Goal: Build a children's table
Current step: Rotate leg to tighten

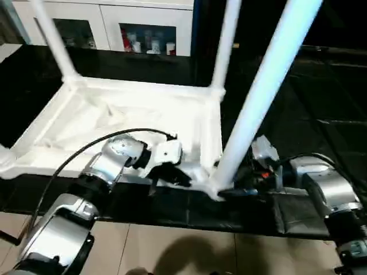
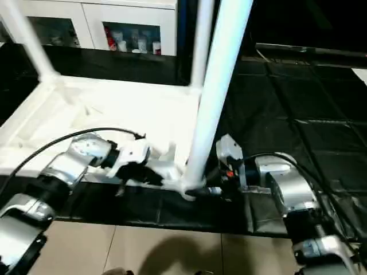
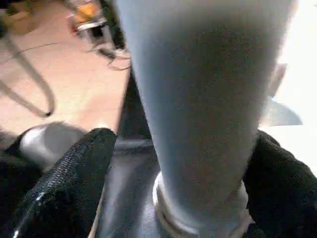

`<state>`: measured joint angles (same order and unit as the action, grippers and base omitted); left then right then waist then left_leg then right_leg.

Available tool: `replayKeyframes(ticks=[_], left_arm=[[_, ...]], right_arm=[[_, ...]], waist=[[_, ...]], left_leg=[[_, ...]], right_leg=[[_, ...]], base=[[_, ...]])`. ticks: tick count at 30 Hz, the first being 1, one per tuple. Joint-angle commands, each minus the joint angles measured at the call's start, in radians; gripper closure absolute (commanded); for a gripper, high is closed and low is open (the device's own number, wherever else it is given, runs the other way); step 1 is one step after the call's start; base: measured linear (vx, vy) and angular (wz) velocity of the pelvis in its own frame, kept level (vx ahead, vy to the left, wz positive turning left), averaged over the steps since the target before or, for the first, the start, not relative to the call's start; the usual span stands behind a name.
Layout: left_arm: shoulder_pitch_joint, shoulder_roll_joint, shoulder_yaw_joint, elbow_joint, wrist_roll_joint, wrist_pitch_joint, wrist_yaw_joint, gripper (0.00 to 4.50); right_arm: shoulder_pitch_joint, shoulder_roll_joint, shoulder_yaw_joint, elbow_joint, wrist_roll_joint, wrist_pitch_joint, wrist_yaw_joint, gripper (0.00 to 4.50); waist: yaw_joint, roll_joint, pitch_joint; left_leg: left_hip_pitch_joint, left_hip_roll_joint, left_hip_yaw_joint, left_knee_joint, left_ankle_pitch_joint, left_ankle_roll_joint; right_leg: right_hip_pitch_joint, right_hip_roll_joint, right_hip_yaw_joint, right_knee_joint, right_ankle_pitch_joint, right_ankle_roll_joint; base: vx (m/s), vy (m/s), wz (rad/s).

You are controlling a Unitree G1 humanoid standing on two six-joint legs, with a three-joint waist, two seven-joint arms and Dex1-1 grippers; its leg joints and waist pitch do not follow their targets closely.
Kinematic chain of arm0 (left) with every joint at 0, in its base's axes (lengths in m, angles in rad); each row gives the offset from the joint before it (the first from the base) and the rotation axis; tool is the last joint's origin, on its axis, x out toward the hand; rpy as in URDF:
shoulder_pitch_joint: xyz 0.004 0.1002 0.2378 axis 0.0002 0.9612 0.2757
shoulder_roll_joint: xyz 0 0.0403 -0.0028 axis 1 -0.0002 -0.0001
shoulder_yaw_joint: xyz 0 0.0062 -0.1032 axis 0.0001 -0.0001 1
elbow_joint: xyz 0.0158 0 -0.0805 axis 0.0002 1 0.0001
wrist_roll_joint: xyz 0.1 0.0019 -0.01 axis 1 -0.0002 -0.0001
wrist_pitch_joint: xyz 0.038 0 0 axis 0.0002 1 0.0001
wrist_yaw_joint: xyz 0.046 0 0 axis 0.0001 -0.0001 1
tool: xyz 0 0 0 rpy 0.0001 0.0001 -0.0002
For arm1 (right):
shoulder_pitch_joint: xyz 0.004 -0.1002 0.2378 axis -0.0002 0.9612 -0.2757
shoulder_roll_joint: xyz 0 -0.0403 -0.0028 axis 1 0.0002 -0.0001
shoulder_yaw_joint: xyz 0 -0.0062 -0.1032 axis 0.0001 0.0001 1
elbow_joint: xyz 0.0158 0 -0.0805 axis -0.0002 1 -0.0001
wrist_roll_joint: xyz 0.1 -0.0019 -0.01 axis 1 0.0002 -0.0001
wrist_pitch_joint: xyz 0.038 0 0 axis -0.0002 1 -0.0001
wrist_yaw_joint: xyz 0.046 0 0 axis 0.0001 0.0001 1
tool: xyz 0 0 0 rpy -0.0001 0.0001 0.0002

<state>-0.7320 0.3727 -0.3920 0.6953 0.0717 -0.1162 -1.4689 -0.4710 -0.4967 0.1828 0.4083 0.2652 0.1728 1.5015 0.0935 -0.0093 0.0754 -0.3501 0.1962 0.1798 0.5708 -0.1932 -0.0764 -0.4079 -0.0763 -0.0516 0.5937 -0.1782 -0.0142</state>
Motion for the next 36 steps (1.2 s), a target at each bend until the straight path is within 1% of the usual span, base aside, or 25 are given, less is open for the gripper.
replayKeyframes(ticks=[1,2,3,6,7,8,9,10,14,16,17,19,21,22,24,27,28,29,30,31,32,33,34,35,36], left_arm=[[0.03,0.012,-0.065,-0.025,0.027,-0.017,-0.069,4.5],[0.034,0.018,-0.068,-0.034,0.028,-0.019,-0.077,4.5],[0.038,0.025,-0.072,-0.044,0.028,-0.022,-0.082,4.5],[0.042,0.029,-0.074,-0.055,0.026,-0.021,-0.085,4.5],[0.044,0.03,-0.074,-0.06,0.026,-0.02,-0.086,4.5],[0.046,0.031,-0.073,-0.067,0.025,-0.017,-0.087,4.5],[0.048,0.032,-0.072,-0.072,0.025,-0.015,-0.089,4.5],[0.048,0.032,-0.072,-0.072,0.025,-0.015,-0.089,4.5],[0.054,0.037,-0.072,-0.087,0.026,-0.01,-0.088,4.5],[0.055,0.037,-0.072,-0.087,0.026,-0.009,-0.087,4.5],[0.055,0.036,-0.073,-0.085,0.026,-0.01,-0.085,4.5],[0.057,0.036,-0.073,-0.083,0.028,-0.007,-0.078,4.5],[0.059,0.032,-0.069,-0.085,0.024,0.005,-0.069,4.5],[0.06,0.022,-0.058,-0.09,0.011,0.037,-0.062,4.5],[0.061,0.012,-0.047,-0.092,0.001,0.063,-0.05,4.5],[0.056,-0.02,-0.025,-0.085,0.001,0.118,0.022,4.5],[0.055,-0.026,-0.022,-0.082,0.004,0.126,0.037,4.5],[0.049,-0.059,-0.007,-0.065,0.004,0.164,0.097,4.5],[0.047,-0.074,-0.001,-0.059,0.005,0.181,0.125,4.5],[0.047,-0.074,-0.001,-0.059,0.005,0.181,0.125,4.5],[0.043,-0.093,0.002,-0.05,0.008,0.201,0.155,4.5],[0.038,-0.113,0.002,-0.04,0.016,0.216,0.191,4.5],[0.033,-0.129,0.002,-0.031,0.023,0.228,0.221,4.5],[0.018,-0.167,0.011,-0.005,0.028,0.261,0.284,4.5],[0.007,-0.188,0.018,0.012,0.03,0.275,0.322,4.5]], right_arm=[[-0.016,-0.014,0.013,0.011,-0.004,-0.01,0.042,0.77],[-0.02,-0.015,0.014,0.016,-0.007,-0.014,0.048,0.85],[-0.026,-0.014,0.015,0.022,-0.007,-0.017,0.053,1.05],[-0.029,-0.015,0.019,0.022,-0.005,-0.014,0.06,1.17],[-0.029,-0.016,0.021,0.02,-0.003,-0.014,0.064,1.25],[-0.03,-0.016,0.025,0.024,-0.003,-0.017,0.07,1.46],[-0.031,-0.016,0.028,0.027,-0.003,-0.019,0.074,1.46],[-0.031,-0.016,0.028,0.027,-0.003,-0.019,0.074,1.56],[-0.029,-0.009,0.033,0.032,0.0,-0.022,0.086,1.79],[-0.026,-0.008,0.036,0.028,0.003,-0.019,0.089,1.9],[-0.024,-0.006,0.036,0.027,0.003,-0.018,0.088,2.09],[-0.019,-0.002,0.036,0.026,0.008,-0.013,0.089,2.25],[-0.014,0.001,0.033,0.025,0.014,-0.005,0.086,2.33],[-0.007,0.003,0.03,0.016,0.02,0.007,0.079,2.38],[0.003,0.004,0.027,0.0,0.027,0.021,0.07,2.44],[0.045,0.02,0.006,-0.075,0.052,0.109,-0.013,2.49],[0.052,0.025,0.002,-0.083,0.051,0.114,-0.032,2.49],[0.076,0.063,-0.016,-0.107,0.029,0.143,-0.157,2.49],[0.085,0.088,-0.026,-0.116,0.015,0.158,-0.227,2.49],[0.085,0.088,-0.026,-0.116,0.015,0.158,-0.227,2.49],[0.092,0.124,-0.037,-0.122,-0.004,0.169,-0.312,2.49],[0.096,0.165,-0.051,-0.123,-0.016,0.185,-0.396,2.5],[0.098,0.194,-0.059,-0.124,-0.025,0.197,-0.453,2.5],[0.096,0.248,-0.064,-0.119,-0.05,0.208,-0.549,2.5],[0.091,0.275,-0.064,-0.113,-0.067,0.214,-0.598,2.51]], waist=[[-0.002,-0.006,-0.061],[-0.002,-0.006,-0.061],[-0.002,-0.007,-0.061],[-0.002,-0.006,-0.062],[-0.003,-0.009,-0.062],[-0.002,-0.008,-0.063],[-0.002,-0.007,-0.062],[-0.003,-0.008,-0.064],[-0.002,-0.007,-0.064],[-0.002,-0.006,-0.063],[-0.002,-0.008,-0.063],[-0.001,-0.007,-0.062],[-0.001,-0.006,-0.061],[-0.001,-0.006,-0.061],[-0.001,-0.007,-0.062],[0.002,-0.008,-0.06],[0.003,-0.004,-0.058],[0.003,-0.006,-0.057],[0.004,-0.001,-0.051],[-0.001,-0.005,-0.049],[-0.004,-0.004,-0.045],[-0.009,-0.003,-0.043],[-0.014,-0.004,-0.042],[-0.021,-0.003,-0.042],[-0.029,-0.004,-0.039]], left_leg=[[0.002,0.042,-0.001,-0.058,-0.135,0.107],[0.0,0.042,0.0,-0.058,-0.129,0.106],[0.001,0.041,0.001,-0.057,-0.123,0.107],[0.002,0.042,0.004,-0.056,-0.121,0.104],[0.002,0.042,0.005,-0.056,-0.119,0.104],[0.002,0.042,0.006,-0.055,-0.116,0.105],[0.002,0.043,0.007,-0.055,-0.112,0.105],[0.003,0.043,0.01,-0.054,-0.108,0.106],[0.004,0.043,0.011,-0.052,-0.095,0.112],[0.004,0.044,0.01,-0.053,-0.099,0.111],[0.002,0.042,0.011,-0.052,-0.099,0.111],[0.004,0.042,0.011,-0.053,-0.107,0.109],[0.004,0.043,0.011,-0.054,-0.113,0.104],[0.004,0.043,0.011,-0.054,-0.114,0.103],[0.004,0.043,0.011,-0.054,-0.113,0.102],[0.003,0.042,0.01,-0.054,-0.103,0.106],[0.004,0.043,0.011,-0.055,-0.106,0.103],[0.005,0.043,0.011,-0.056,-0.129,0.095],[0.008,0.042,0.011,-0.059,-0.157,0.076],[0.005,0.04,0.01,-0.061,-0.172,0.067],[0.008,0.039,0.006,-0.068,-0.22,0.044],[0.012,0.037,0.002,-0.069,-0.249,0.027],[0.008,0.037,0.0,-0.072,-0.249,0.02],[0.003,0.034,-0.005,-0.076,-0.255,0.007],[0.004,0.031,-0.008,-0.079,-0.274,-0.004]], right_leg=[[0.056,-0.067,0.041,-0.052,-0.108,-0.297],[0.056,-0.067,0.04,-0.051,-0.101,-0.297],[0.055,-0.065,0.04,-0.051,-0.096,-0.296],[0.055,-0.064,0.038,-0.049,-0.092,-0.297],[0.055,-0.064,0.038,-0.048,-0.085,-0.297],[0.056,-0.064,0.038,-0.047,-0.082,-0.297],[0.055,-0.064,0.037,-0.047,-0.078,-0.296],[0.055,-0.063,0.037,-0.046,-0.07,-0.296],[0.054,-0.062,0.036,-0.043,-0.047,-0.3],[0.054,-0.062,0.036,-0.043,-0.053,-0.3],[0.056,-0.062,0.036,-0.043,-0.053,-0.298],[0.054,-0.062,0.036,-0.046,-0.07,-0.295],[0.054,-0.062,0.036,-0.046,-0.079,-0.294],[0.054,-0.062,0.036,-0.046,-0.08,-0.294],[0.054,-0.062,0.036,-0.046,-0.08,-0.295],[0.056,-0.06,0.037,-0.046,-0.071,-0.29],[0.053,-0.06,0.037,-0.047,-0.078,-0.287],[0.052,-0.062,0.037,-0.053,-0.117,-0.28],[0.047,-0.061,0.038,-0.062,-0.175,-0.264],[0.049,-0.063,0.038,-0.066,-0.213,-0.251],[0.047,-0.066,0.034,-0.079,-0.338,-0.219],[0.043,-0.07,0.036,-0.088,-0.425,-0.187],[0.045,-0.069,0.037,-0.09,-0.443,-0.173],[0.046,-0.069,0.035,-0.092,-0.475,-0.151],[0.043,-0.068,0.032,-0.098,-0.526,-0.125]], base=[[0.0,0.0,0.0],[0.0,0.0,0.0],[0.0,0.0,0.0],[0.0,0.0,0.0],[0.0,0.0,0.0],[0.0,0.0,0.0],[0.0,0.0,0.0],[0.0,0.0,0.0],[0.0,0.0,0.0],[0.0,0.0,0.0],[0.0,0.0,0.0],[0.0,0.0,0.0],[0.0,0.0,0.0],[0.0,0.0,0.0],[0.0,0.0,0.0],[0.0,0.0,0.0],[0.0,0.0,0.0],[0.0,0.0,0.0],[0.0,0.0,0.0],[0.0,0.0,0.0],[-0.056,-0.004,0.0],[0.0,0.0,0.0],[0.0,0.0,0.0],[0.0,0.0,0.0],[0.0,0.0,0.0]])
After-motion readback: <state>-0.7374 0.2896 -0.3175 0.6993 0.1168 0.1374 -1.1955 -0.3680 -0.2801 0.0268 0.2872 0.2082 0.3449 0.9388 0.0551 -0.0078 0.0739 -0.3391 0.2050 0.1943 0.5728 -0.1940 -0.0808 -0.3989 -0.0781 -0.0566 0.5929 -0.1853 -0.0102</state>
